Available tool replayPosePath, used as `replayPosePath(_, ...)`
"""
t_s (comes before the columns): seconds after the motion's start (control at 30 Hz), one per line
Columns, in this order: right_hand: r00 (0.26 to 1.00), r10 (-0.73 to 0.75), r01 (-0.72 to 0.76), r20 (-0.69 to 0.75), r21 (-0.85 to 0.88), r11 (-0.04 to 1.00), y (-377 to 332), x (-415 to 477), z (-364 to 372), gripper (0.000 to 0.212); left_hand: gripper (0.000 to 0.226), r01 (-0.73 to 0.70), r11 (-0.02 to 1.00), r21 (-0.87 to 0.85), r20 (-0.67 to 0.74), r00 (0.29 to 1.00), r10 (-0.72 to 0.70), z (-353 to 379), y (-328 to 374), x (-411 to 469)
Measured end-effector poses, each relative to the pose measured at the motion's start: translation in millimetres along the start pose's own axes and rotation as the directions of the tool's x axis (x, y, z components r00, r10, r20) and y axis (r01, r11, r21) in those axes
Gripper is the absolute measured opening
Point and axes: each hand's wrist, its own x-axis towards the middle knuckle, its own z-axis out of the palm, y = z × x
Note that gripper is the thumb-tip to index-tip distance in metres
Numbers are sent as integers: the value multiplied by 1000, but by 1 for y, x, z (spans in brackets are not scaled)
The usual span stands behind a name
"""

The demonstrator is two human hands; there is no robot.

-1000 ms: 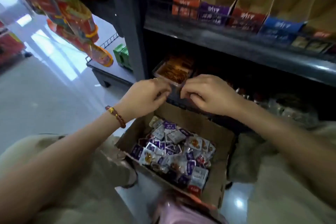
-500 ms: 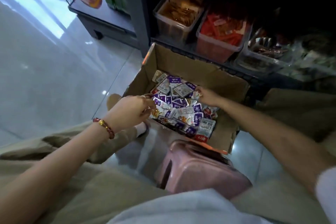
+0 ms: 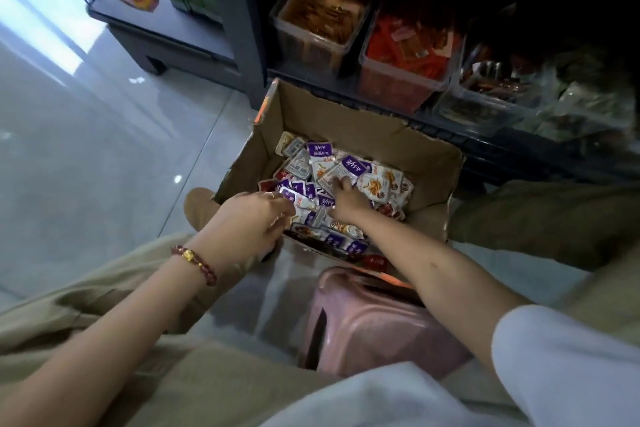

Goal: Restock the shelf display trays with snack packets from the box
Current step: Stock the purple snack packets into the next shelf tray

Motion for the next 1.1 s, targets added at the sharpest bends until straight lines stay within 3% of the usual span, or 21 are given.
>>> replayPosePath(0.13, 996, 67, -65, -65, 38, 997, -1, 3, 2, 63, 28, 32, 999, 3, 17, 999, -32, 0, -1, 1)
replayPosePath(0.27, 999, 9, -15, -38, -140, 990, -5, -2, 9, 71, 29, 52, 999, 7, 38, 998, -53, -2, 1, 6)
replayPosePath(0.4, 973, -48, -4, -227, -220, 975, -7, -1, 11, 73, 28, 58, 998, 6, 61, 996, -59, -2, 4, 7)
replayPosePath(0.47, 968, -95, 34, -234, -249, 968, -9, -6, 14, 75, 28, 61, 998, 4, 62, 996, -62, -1, 5, 7)
replayPosePath(0.57, 980, -96, 68, -177, -160, 985, -8, -15, 13, 61, 28, 56, 998, -23, 78, 995, -54, 2, 5, 9)
replayPosePath(0.63, 981, -79, 81, -178, 6, 997, -4, -21, 2, 41, 27, 87, 994, -69, 81, 993, -81, 4, 4, 9)
replayPosePath(0.73, 962, 15, 48, -274, 222, 974, 0, -33, -28, 47, 26, 160, 969, -190, 123, 983, -139, 13, -2, 8)
replayPosePath(0.8, 925, 122, 24, -360, 377, 926, 5, -43, -50, 37, 28, 189, 942, -279, 170, 975, -146, 21, -7, 10)
replayPosePath(0.87, 891, 223, 60, -395, 591, 805, 10, -53, -67, 21, 33, 219, 891, -398, 198, 969, -149, 25, -9, 11)
replayPosePath(0.9, 888, 288, 90, -358, 750, 655, 11, -57, -72, 18, 36, 223, 858, -463, 194, 970, -147, 28, -9, 13)
replayPosePath(0.97, 931, 332, 82, -149, 975, 207, 5, -70, -79, 15, 43, 217, 765, -606, 187, 974, -129, 30, -7, 13)
replayPosePath(1.03, 974, 219, -20, 55, 987, -156, -4, -85, -79, 19, 48, 187, 611, -769, 163, 982, -95, 32, -4, 13)
replayPosePath(1.1, 982, 93, -136, 167, 952, -275, -17, -98, -77, 18, 46, 166, 394, -904, 141, 986, -91, 34, 1, 13)
